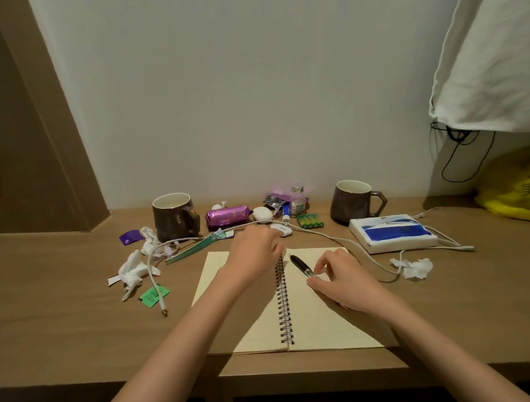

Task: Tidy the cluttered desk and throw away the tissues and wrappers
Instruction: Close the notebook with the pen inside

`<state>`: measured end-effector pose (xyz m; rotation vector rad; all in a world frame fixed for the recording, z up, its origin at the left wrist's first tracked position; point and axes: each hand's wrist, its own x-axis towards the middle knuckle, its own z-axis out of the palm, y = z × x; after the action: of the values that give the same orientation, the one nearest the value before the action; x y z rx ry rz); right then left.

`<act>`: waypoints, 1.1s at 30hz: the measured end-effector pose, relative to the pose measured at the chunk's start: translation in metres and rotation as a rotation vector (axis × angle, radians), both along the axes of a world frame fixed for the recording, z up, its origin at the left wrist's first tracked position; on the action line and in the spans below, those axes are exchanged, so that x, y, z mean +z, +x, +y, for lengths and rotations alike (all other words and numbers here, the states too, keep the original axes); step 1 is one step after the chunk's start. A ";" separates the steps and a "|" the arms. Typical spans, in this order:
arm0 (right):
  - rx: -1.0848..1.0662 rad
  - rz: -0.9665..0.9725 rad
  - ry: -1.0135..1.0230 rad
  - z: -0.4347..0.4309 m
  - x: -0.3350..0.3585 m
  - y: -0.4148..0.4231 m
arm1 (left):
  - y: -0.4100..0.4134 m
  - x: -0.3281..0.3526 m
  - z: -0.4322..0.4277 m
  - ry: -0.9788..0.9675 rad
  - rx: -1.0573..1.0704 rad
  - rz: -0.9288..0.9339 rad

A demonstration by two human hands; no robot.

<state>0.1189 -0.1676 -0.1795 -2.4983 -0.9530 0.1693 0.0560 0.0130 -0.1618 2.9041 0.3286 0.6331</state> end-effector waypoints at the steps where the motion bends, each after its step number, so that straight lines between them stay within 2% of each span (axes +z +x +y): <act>1: -0.013 0.013 0.000 -0.002 0.001 0.001 | 0.006 -0.002 -0.005 0.005 -0.015 0.030; 9: -0.060 0.112 0.110 -0.016 0.008 0.018 | 0.031 -0.023 -0.007 -0.070 -0.035 0.207; 14: -0.101 0.277 0.365 -0.010 0.018 0.028 | 0.029 -0.034 0.000 -0.191 -0.080 0.105; 18: -0.116 0.324 0.428 0.002 0.020 0.037 | 0.030 -0.036 0.001 -0.257 -0.094 0.072; 26: -0.116 0.233 0.404 0.024 0.011 0.043 | 0.032 -0.035 0.005 -0.505 -0.085 -0.051; 33: -0.158 -0.022 0.324 0.041 0.000 0.033 | 0.036 -0.039 0.005 -0.592 -0.098 -0.092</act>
<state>0.1523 -0.1267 -0.1791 -2.2647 -0.7220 -0.0594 0.0923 0.0178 -0.2006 2.3037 0.2973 0.5387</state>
